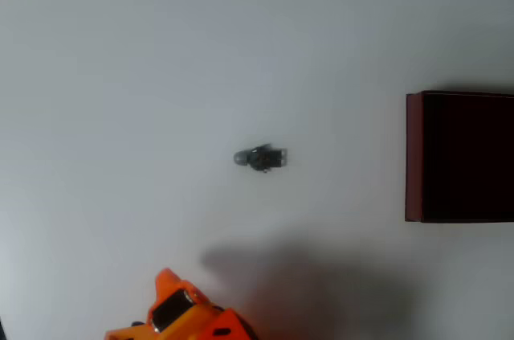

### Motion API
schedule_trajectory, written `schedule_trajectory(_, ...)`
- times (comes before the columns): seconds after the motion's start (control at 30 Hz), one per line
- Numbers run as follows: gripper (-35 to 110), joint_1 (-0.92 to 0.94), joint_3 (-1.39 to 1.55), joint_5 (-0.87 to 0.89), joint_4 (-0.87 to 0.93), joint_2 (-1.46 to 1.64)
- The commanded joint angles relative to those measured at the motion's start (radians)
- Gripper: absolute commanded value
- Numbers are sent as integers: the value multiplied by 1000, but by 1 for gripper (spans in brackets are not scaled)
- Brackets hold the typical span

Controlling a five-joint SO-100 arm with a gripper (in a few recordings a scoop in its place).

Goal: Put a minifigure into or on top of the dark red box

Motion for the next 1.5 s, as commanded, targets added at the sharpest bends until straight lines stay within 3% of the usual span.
schedule_trajectory(0.0,0,2,14,-5,20,14)
schedule_trajectory(0.57,0,-3,14,-9,20,14)
schedule_trajectory(0.8,1,81,14,80,18,14)
schedule_trajectory(1.1,16,55,-106,81,48,14)
schedule_trajectory(1.47,24,206,-184,-5,-9,-60)
